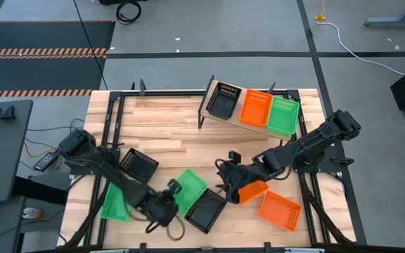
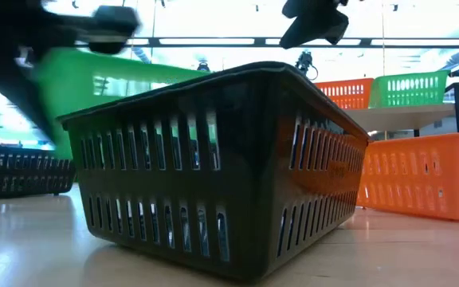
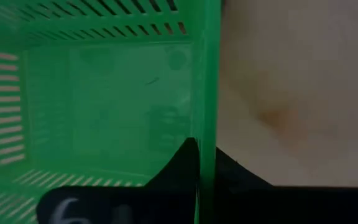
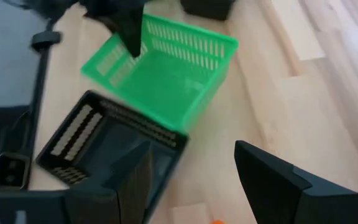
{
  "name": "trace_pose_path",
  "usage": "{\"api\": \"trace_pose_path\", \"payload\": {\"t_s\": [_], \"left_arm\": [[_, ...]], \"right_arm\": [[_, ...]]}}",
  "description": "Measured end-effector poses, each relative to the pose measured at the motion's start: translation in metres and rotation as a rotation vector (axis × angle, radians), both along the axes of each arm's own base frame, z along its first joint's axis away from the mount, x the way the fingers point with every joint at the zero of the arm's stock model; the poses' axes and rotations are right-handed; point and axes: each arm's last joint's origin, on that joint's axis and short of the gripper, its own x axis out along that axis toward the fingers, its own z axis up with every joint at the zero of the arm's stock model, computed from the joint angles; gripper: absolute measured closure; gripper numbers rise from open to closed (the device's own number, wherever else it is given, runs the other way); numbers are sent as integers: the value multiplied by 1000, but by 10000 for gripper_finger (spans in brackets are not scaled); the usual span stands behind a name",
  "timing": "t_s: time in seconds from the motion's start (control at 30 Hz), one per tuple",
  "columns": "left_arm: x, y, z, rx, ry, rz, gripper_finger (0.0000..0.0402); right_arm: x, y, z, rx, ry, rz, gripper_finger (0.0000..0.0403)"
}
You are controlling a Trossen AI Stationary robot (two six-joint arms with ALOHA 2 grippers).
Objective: Stack baskets on shelf by color
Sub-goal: Stack the right green bin on top of the green bin on the shelf
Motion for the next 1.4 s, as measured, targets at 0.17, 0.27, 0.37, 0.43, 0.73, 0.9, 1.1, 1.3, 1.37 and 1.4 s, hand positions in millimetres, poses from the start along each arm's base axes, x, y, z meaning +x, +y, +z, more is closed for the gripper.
{"api": "trace_pose_path", "payload": {"t_s": [0.17,0.27,0.37,0.43,0.73,0.9,1.1,1.3,1.37,1.4], "left_arm": [[24,28,7,-3,16,-28,398],[33,43,7,25,21,-41,399],[40,54,8,52,8,-57,400],[46,58,9,63,-28,-82,400],[61,72,16,82,-103,-123,400],[70,71,32,69,-152,-142,400],[78,73,50,1,-169,-116,388],[78,73,51,-11,-180,-67,327],[79,73,52,-17,-186,-53,304],[79,74,52,-14,-187,-45,294]], "right_arm": [[7,-23,11,36,42,-107,170],[9,-34,18,65,66,-141,173],[11,-43,18,95,81,-169,181],[13,-48,16,114,93,-187,187],[17,-74,6,126,174,-252,203],[22,-79,-1,181,209,-224,203],[19,-84,-6,136,273,-240,210],[13,-85,-9,89,329,-247,284],[12,-85,-10,83,342,-240,326],[12,-85,-10,80,345,-238,348]]}}
